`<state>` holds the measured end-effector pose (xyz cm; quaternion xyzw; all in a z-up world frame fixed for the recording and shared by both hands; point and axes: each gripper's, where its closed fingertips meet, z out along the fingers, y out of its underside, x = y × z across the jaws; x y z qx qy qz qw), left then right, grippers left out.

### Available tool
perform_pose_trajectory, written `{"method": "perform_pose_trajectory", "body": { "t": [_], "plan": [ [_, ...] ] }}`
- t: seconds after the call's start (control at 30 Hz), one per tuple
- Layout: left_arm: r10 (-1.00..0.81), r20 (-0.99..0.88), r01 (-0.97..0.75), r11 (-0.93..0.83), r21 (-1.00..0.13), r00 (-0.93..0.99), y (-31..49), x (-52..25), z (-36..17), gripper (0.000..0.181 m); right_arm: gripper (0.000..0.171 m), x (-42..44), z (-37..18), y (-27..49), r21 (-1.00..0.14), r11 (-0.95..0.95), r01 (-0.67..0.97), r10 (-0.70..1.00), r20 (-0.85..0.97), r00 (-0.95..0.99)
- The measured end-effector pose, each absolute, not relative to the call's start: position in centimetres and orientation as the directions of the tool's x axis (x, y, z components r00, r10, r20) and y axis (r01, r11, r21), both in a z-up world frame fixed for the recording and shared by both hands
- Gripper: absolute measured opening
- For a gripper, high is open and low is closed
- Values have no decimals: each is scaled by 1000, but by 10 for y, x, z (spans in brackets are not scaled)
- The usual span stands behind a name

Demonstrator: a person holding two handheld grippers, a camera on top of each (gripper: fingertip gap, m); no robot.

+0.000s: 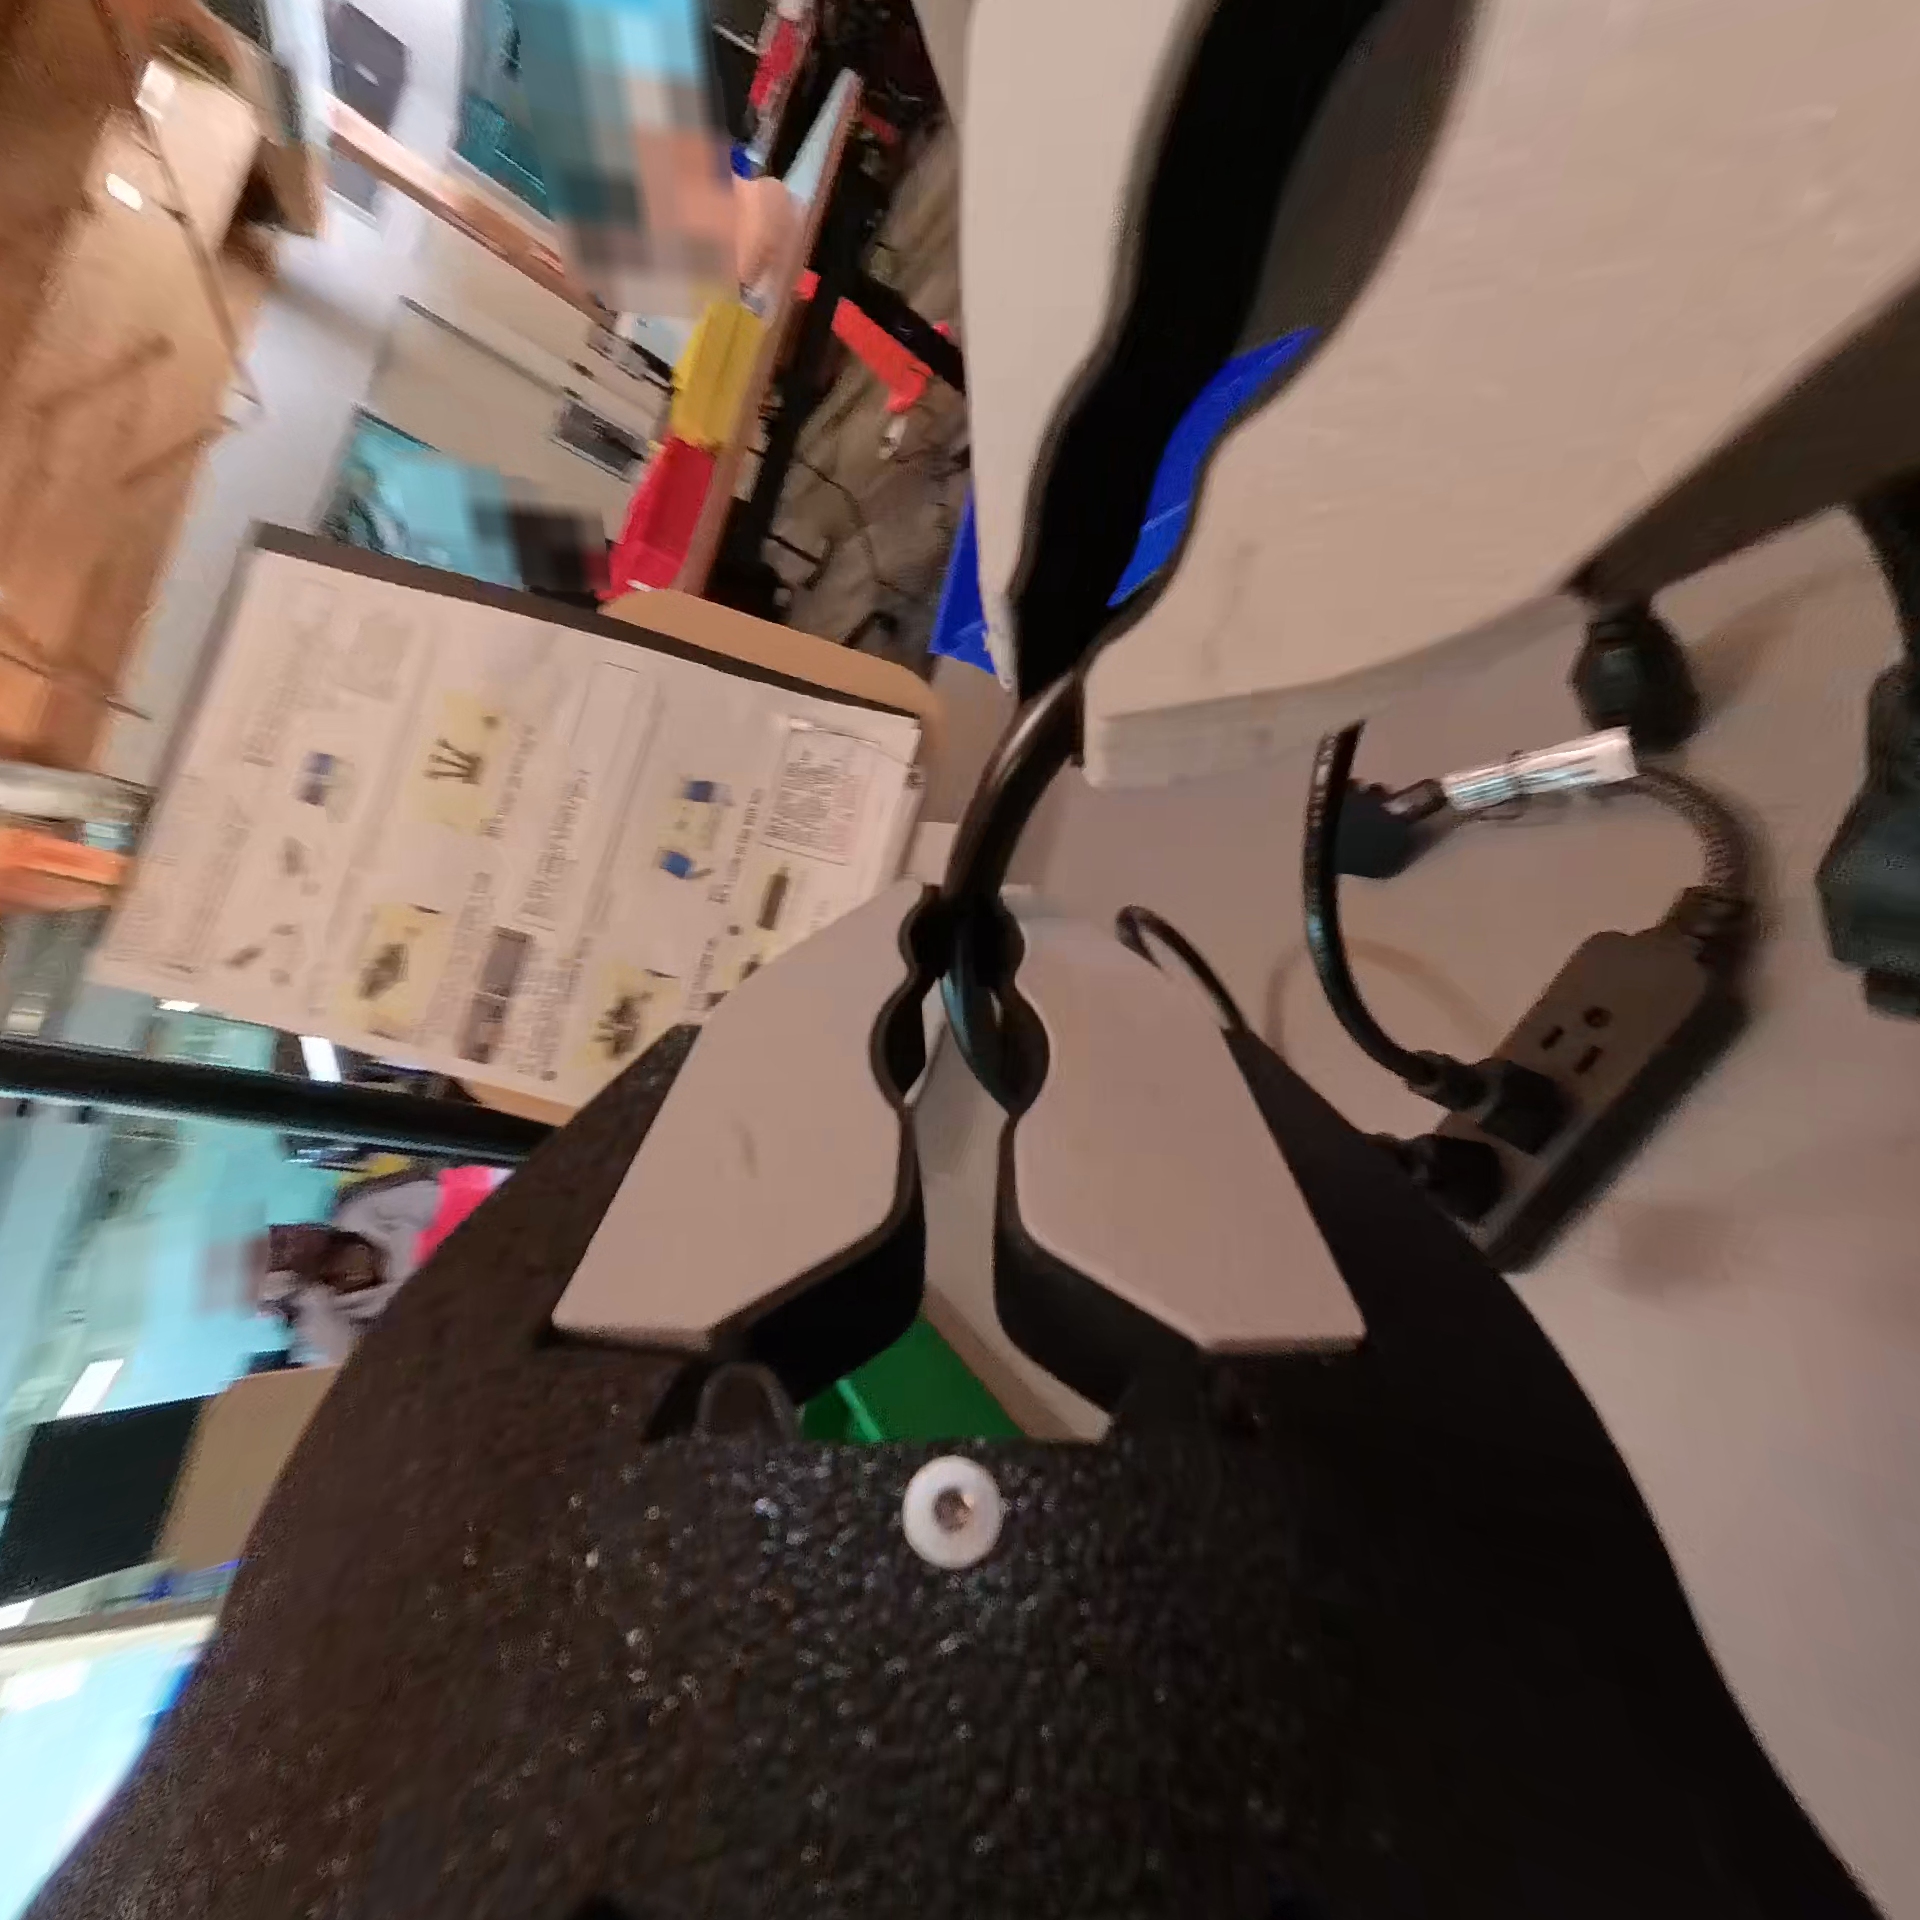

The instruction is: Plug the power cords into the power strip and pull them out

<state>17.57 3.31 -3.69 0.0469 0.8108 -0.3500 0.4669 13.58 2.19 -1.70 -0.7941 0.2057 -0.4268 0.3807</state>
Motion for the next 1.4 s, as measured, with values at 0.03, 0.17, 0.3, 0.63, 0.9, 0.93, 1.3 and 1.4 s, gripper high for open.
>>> {"method": "perform_pose_trajectory", "body": {
  "t": [0.03,0.17,0.3,0.63,0.9,0.93,1.3,1.4],
  "plan": [
    [-261,-751,378,737,-561,-606,32,175,-39,8,9,135,-16,23,-796,-605,-1,-662,502,556],
    [-266,-657,360,664,-655,-706,22,171,-45,8,9,130,-14,23,-837,-548,-7,-668,432,606],
    [-273,-581,376,544,-750,-767,16,165,-38,8,15,111,3,26,-875,-469,122,-592,413,692],
    [-199,-368,320,236,-917,-908,16,150,-14,8,28,92,7,-66,-983,-108,151,-625,185,758],
    [-25,-447,443,99,-891,-894,-13,118,-6,8,42,116,-50,-3,-985,-118,128,-594,173,785],
    [-14,-457,453,106,-885,-889,-16,116,-8,8,42,119,-46,-1,-977,-140,158,-608,211,766],
    [42,-401,403,96,-910,-915,-11,108,-18,9,8,120,-34,15,-935,-221,277,-569,354,742],
    [17,-357,357,87,-930,-934,-10,113,-21,12,8,126,-37,14,-929,-250,272,-595,369,714]
  ]
}}
